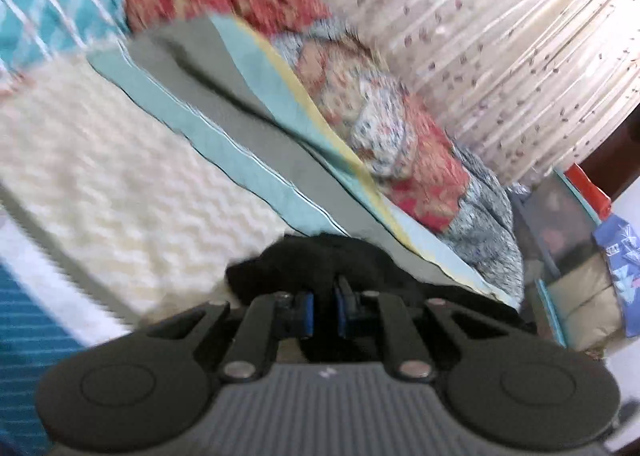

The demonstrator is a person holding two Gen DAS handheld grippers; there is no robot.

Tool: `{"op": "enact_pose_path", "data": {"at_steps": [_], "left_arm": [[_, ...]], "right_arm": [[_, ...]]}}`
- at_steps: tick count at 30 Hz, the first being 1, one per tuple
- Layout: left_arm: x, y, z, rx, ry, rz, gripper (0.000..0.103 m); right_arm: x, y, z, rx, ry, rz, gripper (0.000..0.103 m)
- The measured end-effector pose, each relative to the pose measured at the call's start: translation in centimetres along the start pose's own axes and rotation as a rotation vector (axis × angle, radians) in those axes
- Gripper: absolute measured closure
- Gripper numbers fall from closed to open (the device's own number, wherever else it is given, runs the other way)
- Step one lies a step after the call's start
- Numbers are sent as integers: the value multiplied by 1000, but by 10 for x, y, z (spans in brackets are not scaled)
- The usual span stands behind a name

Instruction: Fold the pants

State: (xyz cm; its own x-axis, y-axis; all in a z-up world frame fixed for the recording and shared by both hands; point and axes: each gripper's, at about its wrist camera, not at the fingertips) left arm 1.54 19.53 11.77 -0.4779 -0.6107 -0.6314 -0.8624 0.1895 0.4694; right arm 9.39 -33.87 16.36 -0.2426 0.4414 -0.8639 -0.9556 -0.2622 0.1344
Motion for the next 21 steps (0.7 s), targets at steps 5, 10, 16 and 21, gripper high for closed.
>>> {"op": "enact_pose_path", "data": {"at_steps": [5, 10, 16, 21], "left_arm": [[28, -1, 47, -136, 118, 176, 94], [53, -12, 71, -192, 161, 267, 94], [69, 10, 72, -166, 137, 224, 94], [82, 14, 65, -150, 156, 202, 94]], "right_arm": [[28, 75, 24, 56, 114, 7, 40], [63, 68, 9, 215, -25, 243, 39], [43, -28, 28, 333, 18, 287, 3], [76, -103, -22, 450, -183, 609, 82]]}}
Point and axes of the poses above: each gripper's, at about its wrist camera, not at the fingertips, and y roughly against the way its jaws point, z to its left, x to its underside, and after that the axes turned 3 degrees about -z, right-handed
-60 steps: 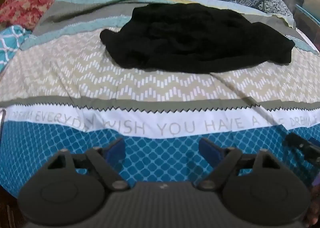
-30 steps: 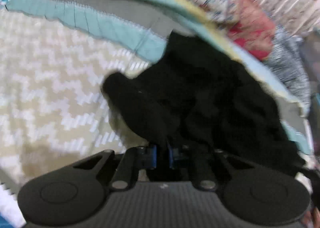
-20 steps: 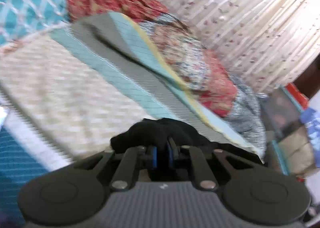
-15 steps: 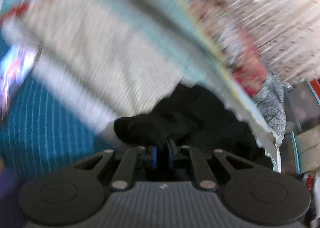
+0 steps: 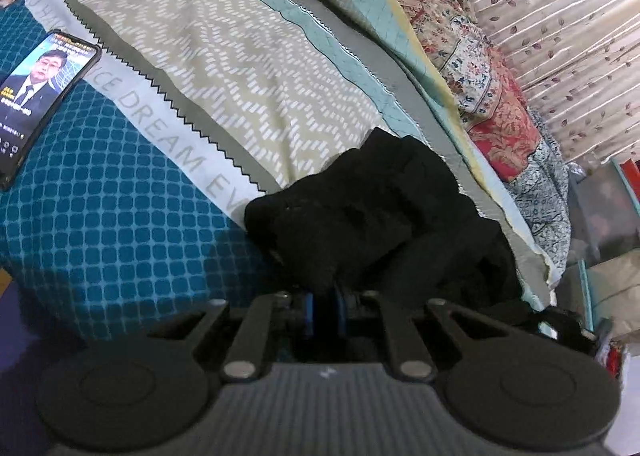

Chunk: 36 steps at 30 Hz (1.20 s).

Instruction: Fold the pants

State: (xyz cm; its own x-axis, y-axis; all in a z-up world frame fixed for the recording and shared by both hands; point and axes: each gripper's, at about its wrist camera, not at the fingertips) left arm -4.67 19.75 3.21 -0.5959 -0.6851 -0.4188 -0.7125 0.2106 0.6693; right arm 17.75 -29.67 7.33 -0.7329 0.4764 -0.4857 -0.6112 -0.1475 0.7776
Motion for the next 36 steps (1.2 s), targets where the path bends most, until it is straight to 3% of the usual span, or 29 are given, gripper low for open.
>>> {"op": "enact_pose_path", "data": {"at_steps": [2, 5, 8, 11, 13, 15, 18, 21, 24, 26, 27, 29, 31, 33, 34, 35, 36], "left_arm": [[1, 1, -6, 7, -13, -11, 94], [-1, -4, -16, 4, -38, -2, 94], [1, -12, -23, 28, -48, 12, 94], [5, -23, -25, 38, -62, 45, 94], [8, -31, -22, 29, -68, 74, 94], [10, -38, -15, 13, -62, 107, 94], [12, -47, -6, -9, -47, 150, 94], [12, -51, -3, -38, -57, 170, 93], [13, -50, -8, -44, -63, 167, 93], [14, -48, -10, -43, -65, 155, 93], [15, -48, -11, -46, -64, 152, 93], [17, -48, -10, -53, -59, 159, 93], [17, -48, -9, -54, -54, 164, 93], [16, -49, -7, -49, -53, 168, 93], [16, -49, -7, -49, -55, 171, 93], [16, -51, -7, -51, -59, 174, 93], [16, -53, -8, -55, -63, 175, 93]], "right_arm": [[-17, 15, 0, -62, -86, -28, 83], [-46, 82, 38, -219, 38, -201, 83], [-47, 180, 49, -345, 157, -442, 82], [-10, 254, 7, -311, 235, -627, 77], [24, 272, -33, -213, 244, -661, 69], [66, 275, -86, -55, 205, -627, 58], [126, 271, -162, 156, 49, -484, 57], [149, 270, -212, 221, -133, -390, 57], [139, 280, -196, 158, -116, -425, 56], [125, 265, -159, 72, -25, -414, 47], [121, 252, -141, 30, 29, -389, 44], [111, 208, -89, -44, 203, -287, 27], [121, 169, -45, -41, 439, -186, 15], [127, 126, -20, 76, 634, -117, 28], [128, 111, -22, 130, 684, -70, 88], [122, 93, -24, 164, 698, -12, 99], [102, 81, -23, 167, 658, 2, 98]]}}
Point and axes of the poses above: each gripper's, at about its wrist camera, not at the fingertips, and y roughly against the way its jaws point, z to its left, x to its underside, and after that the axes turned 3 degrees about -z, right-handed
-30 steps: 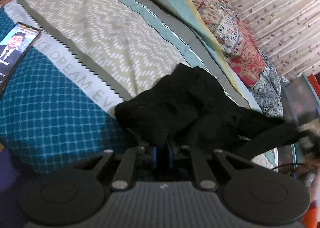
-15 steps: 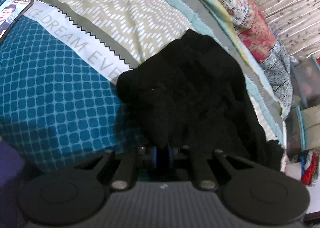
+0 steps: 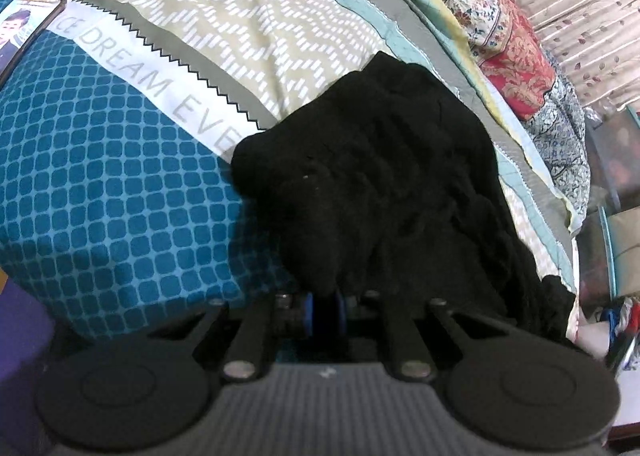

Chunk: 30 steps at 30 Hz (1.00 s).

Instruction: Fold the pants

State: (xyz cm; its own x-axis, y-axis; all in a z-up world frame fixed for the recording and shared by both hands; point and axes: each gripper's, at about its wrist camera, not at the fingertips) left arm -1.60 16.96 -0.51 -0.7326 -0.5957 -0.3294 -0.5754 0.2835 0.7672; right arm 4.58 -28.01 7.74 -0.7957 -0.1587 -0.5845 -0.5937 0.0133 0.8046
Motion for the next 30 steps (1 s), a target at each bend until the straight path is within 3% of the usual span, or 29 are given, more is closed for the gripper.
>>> {"op": "enact_pose_path", "data": {"at_steps": [2, 3, 6, 8, 9, 10, 11, 13, 15, 17, 18, 20, 22, 26, 27, 29, 30], "left_arm": [[-1, -5, -3, -10, -5, 5, 93], [-1, -6, -4, -14, -3, 6, 93], [-3, -9, -10, -18, 4, -2, 93], [-2, -10, -12, -20, 2, -5, 93], [-2, -11, -13, -24, -2, -4, 93], [-2, -12, -14, -27, -5, -2, 93], [-2, -13, -14, -29, -8, 2, 93], [-3, -16, -13, -27, -12, 12, 93], [-4, -21, -13, -27, -12, 24, 93], [-4, -27, -13, -30, -12, 39, 93], [-5, -29, -13, -33, -13, 44, 92], [-4, -32, -17, -35, -11, 46, 92], [-5, -34, -20, -39, -8, 46, 92], [-5, -33, -25, -55, -14, 43, 92], [-6, -33, -25, -53, -13, 40, 92], [-6, -31, -26, -50, -6, 34, 92], [-6, -31, -26, -49, -4, 35, 92]], "right_arm": [[-48, -10, -11, 34, -38, -62, 98], [-79, -2, -10, 45, -47, -137, 98], [-158, 40, 5, -3, -90, -358, 98], [-189, 63, 10, -48, -102, -471, 96], [-197, 83, 14, -64, -97, -554, 89], [-202, 89, 15, -65, -84, -592, 48], [-212, 79, 7, -67, -65, -594, 14], [-198, 77, -8, -15, 1, -626, 18], [-174, 52, -42, 89, 16, -578, 21], [-156, 7, -94, 146, -86, -456, 36], [-137, -12, -124, 173, -164, -368, 38], [-106, -41, -168, 192, -271, -247, 40], [-70, -50, -192, 213, -362, -187, 38], [-53, -60, -211, 106, -568, -153, 37], [-54, -55, -207, 79, -581, -163, 34], [-59, -58, -191, 53, -564, -151, 17], [-58, -62, -183, 79, -526, -107, 18]]}}
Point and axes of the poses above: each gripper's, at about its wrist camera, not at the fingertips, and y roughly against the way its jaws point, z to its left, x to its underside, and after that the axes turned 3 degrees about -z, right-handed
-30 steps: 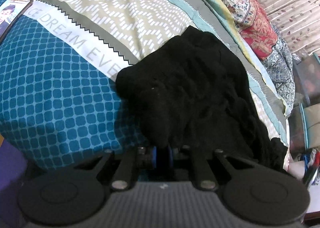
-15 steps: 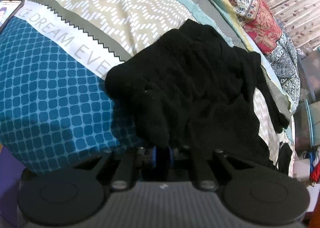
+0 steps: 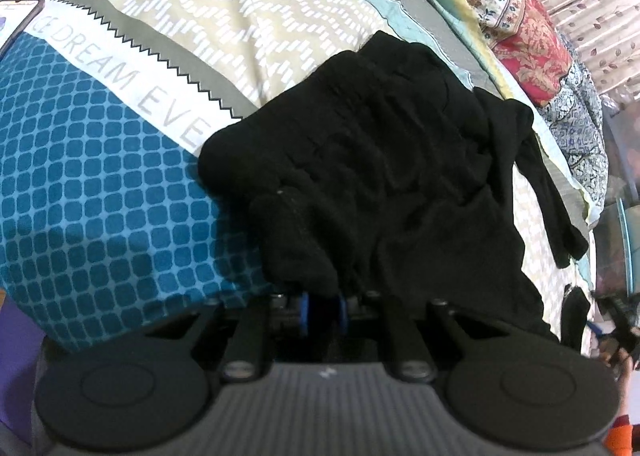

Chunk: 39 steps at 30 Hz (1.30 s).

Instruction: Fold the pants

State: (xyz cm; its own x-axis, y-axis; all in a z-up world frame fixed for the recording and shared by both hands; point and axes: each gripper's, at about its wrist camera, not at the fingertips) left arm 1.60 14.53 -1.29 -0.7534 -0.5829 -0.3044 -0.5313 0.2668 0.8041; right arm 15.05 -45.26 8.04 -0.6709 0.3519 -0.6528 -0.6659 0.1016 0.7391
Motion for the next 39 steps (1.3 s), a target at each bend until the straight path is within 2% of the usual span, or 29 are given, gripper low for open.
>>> {"op": "enact_pose_path", "data": {"at_steps": [1, 2, 3, 4, 6, 9, 10, 12, 14, 16, 18, 20, 23, 26, 28, 29, 30, 31, 32, 33, 35, 37, 39], "left_arm": [[-2, -1, -1, -1, -2, 4, 92], [-5, 1, 2, 2, -5, 8, 93], [-14, 5, 2, 6, -3, 2, 94], [-31, 12, 2, 16, 10, -24, 94], [-72, 36, -5, 72, 50, -106, 94], [-130, 100, -34, 197, 49, -314, 94], [-140, 126, -47, 231, 24, -397, 94], [-144, 159, -62, 296, -14, -498, 94], [-136, 177, -67, 324, -42, -546, 94], [-121, 178, -61, 315, -57, -535, 94], [-104, 161, -46, 262, -46, -468, 94], [-83, 137, -23, 189, -22, -379, 94], [-50, 92, 21, 99, 74, -189, 94], [-20, 56, 56, 45, 150, -45, 94], [-6, 43, 61, 1, 143, -6, 93], [-4, 41, 61, -18, 129, 7, 91], [-5, 43, 61, -26, 124, 13, 86], [-7, 50, 62, -16, 119, 4, 85], [-8, 58, 63, -6, 111, -10, 84], [-8, 69, 64, -7, 94, -36, 78], [-7, 92, 69, -27, 58, -104, 66], [-11, 114, 77, -40, 50, -172, 64], [-32, 128, 78, -74, 36, -240, 64]], "right_arm": [[-3, -20, 11, 38, 45, 36, 35], [0, -31, 12, 67, 79, 74, 85], [3, -33, 9, 72, 66, 117, 86], [-3, -32, 4, 73, 12, 116, 88], [-30, -12, -8, 13, -127, 51, 88], [-83, 34, -10, -39, -267, -100, 88], [-100, 53, -11, -62, -302, -157, 89], [-124, 81, -15, -97, -347, -247, 91], [-133, 101, -22, -116, -366, -323, 91], [-127, 114, -38, -122, -397, -352, 91], [-106, 118, -55, -102, -408, -348, 91], [-76, 118, -73, -66, -410, -325, 91], [-28, 116, -106, 0, -433, -282, 91], [18, 112, -131, 91, -456, -206, 91], [39, 102, -137, 187, -421, -150, 91], [48, 97, -138, 253, -382, -128, 84], [54, 94, -141, 296, -363, -111, 83], [57, 95, -145, 340, -375, -115, 76], [58, 100, -151, 371, -407, -138, 60], [59, 107, -156, 382, -450, -173, 57], [50, 121, -161, 401, -517, -243, 57], [37, 127, -151, 368, -492, -286, 57], [23, 124, -127, 289, -430, -301, 57]]}}
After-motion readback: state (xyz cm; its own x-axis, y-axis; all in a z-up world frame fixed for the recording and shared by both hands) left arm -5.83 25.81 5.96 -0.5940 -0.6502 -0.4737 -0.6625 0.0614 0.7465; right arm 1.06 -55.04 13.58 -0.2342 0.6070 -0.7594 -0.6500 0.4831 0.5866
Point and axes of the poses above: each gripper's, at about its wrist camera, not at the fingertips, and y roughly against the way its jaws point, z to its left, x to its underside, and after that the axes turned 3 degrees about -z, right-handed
